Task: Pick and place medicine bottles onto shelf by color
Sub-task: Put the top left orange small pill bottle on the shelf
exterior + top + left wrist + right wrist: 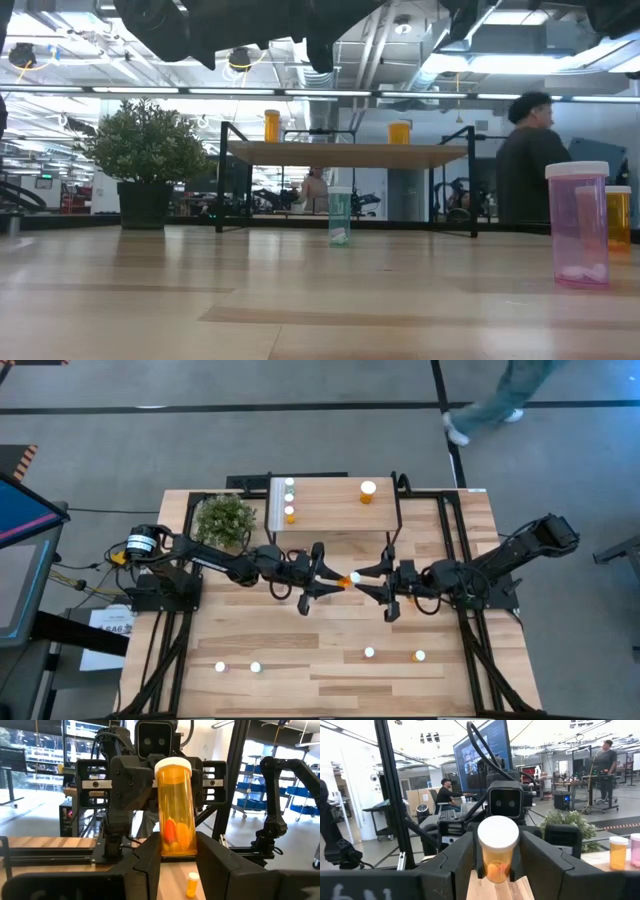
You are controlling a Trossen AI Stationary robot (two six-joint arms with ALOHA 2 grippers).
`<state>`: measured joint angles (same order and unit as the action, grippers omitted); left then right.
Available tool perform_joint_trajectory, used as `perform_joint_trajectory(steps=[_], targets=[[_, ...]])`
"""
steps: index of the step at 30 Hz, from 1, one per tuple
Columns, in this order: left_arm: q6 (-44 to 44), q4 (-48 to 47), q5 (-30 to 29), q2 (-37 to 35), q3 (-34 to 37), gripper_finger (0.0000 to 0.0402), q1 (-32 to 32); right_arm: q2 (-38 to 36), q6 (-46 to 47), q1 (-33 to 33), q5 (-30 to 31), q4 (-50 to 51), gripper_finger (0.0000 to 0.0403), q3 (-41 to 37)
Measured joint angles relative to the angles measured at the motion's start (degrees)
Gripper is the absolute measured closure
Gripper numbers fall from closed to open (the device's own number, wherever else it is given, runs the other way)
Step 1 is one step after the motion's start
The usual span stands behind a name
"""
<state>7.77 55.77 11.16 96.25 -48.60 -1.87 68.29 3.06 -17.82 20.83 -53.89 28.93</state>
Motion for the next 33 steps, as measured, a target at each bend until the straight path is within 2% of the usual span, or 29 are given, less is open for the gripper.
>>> perform_joint_trajectory(steps=[7,19,33], targets=[[0.1,0.0,0.0,0.0,0.0,0.0310,0.0,0.0,0.0,0.0,-0.1,0.0,0.0232,0.0],[0.5,0.0,0.0,0.0,0.0,0.0310,0.0,0.0,0.0,0.0,-0.1,0.0,0.0287,0.0],[2.0,-0.4,0.0,0.0,0.0,0.0303,0.0,0.0,-0.5,0.0,-0.1,0.1,0.0287,0.0]])
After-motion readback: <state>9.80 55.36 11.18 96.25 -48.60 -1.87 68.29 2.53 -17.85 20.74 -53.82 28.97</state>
